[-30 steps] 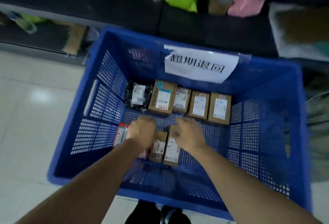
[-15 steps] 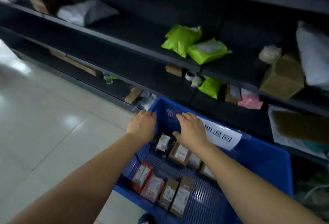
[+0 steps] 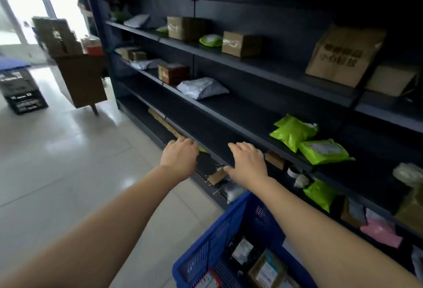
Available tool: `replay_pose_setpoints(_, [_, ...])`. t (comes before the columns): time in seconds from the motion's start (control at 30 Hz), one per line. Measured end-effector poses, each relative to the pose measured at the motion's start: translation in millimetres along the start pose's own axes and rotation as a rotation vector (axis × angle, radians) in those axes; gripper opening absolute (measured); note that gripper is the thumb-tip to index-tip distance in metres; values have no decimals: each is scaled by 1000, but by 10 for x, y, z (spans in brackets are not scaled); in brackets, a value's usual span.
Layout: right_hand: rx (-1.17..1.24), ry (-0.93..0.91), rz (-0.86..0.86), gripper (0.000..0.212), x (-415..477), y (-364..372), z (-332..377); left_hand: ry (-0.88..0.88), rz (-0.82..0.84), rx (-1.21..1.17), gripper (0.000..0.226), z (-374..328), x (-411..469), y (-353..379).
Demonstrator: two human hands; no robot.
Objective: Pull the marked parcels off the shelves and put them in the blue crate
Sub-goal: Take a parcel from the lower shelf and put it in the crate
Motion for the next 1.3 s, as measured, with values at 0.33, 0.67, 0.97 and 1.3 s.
replay_pose_setpoints(0.33, [-35,-94,-98,65,1194,-294,1388,-77,-141,77,36,1727,395,-407])
replay_pose_setpoints(0.67, [-52,-131,-165,64,2395,-283,2621,-111,-202,99,32,3329,901,-558])
replay_pose_setpoints(0.97, [-64,-164,-171,61,3538,-70,3188,-148,-216,86,30,4286,1596,-377])
replay_pose_setpoints(1.3, [-48,-158,-176,56,5319,311,3459,-186,-189,99,27,5344,2929,75])
Point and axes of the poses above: each hand's wrist, its own x-axis towards the middle knuckle, its own y-axis out of the palm, z = x × y, the point moved 7 cm from there along x, towards the middle knuckle, and after that the axes turned 4 degrees about -z, right-handed, at the moved point
